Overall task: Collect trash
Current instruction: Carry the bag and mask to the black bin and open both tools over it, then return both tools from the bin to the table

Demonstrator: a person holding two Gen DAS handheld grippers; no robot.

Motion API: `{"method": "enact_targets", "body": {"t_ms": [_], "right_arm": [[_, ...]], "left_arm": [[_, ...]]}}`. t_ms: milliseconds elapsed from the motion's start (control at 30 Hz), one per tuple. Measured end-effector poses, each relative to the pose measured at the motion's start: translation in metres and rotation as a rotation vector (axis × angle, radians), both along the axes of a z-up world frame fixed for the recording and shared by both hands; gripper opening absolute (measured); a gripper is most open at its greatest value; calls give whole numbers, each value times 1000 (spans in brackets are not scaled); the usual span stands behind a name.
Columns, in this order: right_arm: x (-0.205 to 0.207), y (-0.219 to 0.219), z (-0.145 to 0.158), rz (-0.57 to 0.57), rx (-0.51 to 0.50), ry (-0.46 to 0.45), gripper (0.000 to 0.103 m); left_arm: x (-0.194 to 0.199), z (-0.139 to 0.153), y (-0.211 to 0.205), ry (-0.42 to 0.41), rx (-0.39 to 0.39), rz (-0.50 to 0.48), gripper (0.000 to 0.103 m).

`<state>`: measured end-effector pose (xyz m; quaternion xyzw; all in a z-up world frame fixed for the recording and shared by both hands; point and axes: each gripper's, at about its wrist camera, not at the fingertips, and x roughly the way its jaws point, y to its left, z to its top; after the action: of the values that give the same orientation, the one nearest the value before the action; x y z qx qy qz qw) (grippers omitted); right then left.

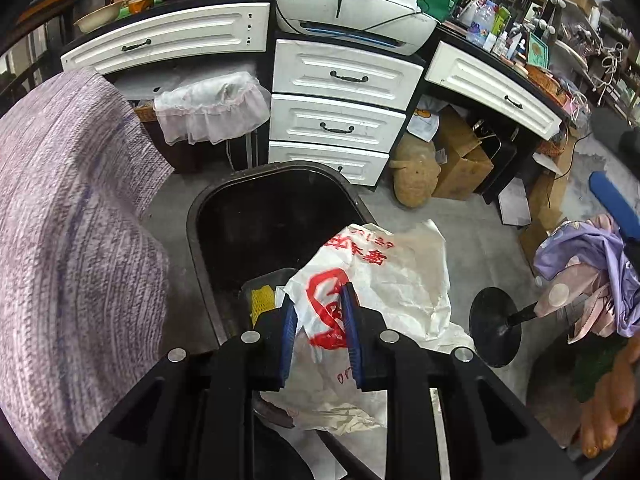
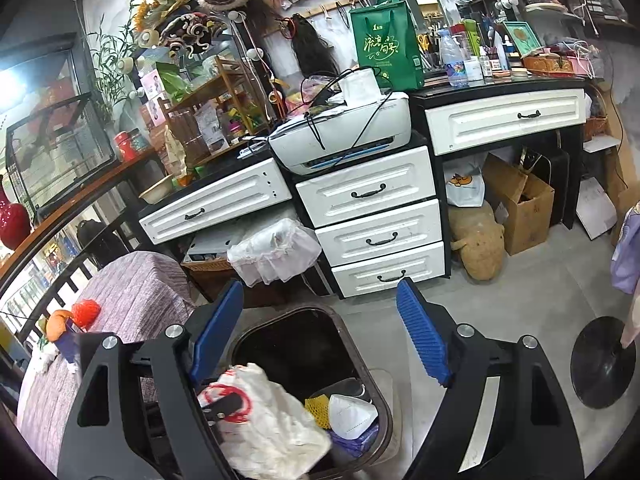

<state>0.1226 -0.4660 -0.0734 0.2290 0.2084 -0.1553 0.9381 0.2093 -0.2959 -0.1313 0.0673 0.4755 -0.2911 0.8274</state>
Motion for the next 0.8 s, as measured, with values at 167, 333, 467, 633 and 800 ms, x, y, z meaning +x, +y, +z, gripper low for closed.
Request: {"method": "enact_targets", "body": {"t_ms": [167,333,467,633,800], "right_arm": [[-3,-1,2,0,10,-10,79],[-4,0,3,3,7,-16,82],[-8,1,6,-1,9,-33,83],[-15,-1,13,-12,15,-63,88],[-19,1,19,9,35,-84,89]], "left_arm": [[3,-3,-8,-7,11,0,49],[-1,-3,-6,-17,-1,1,80],[-8,0,-3,-25,14,-27,83],[-19,8,7,-23,-25,-42,87],[-32,22,16,-36,-48,-61,87]]}}
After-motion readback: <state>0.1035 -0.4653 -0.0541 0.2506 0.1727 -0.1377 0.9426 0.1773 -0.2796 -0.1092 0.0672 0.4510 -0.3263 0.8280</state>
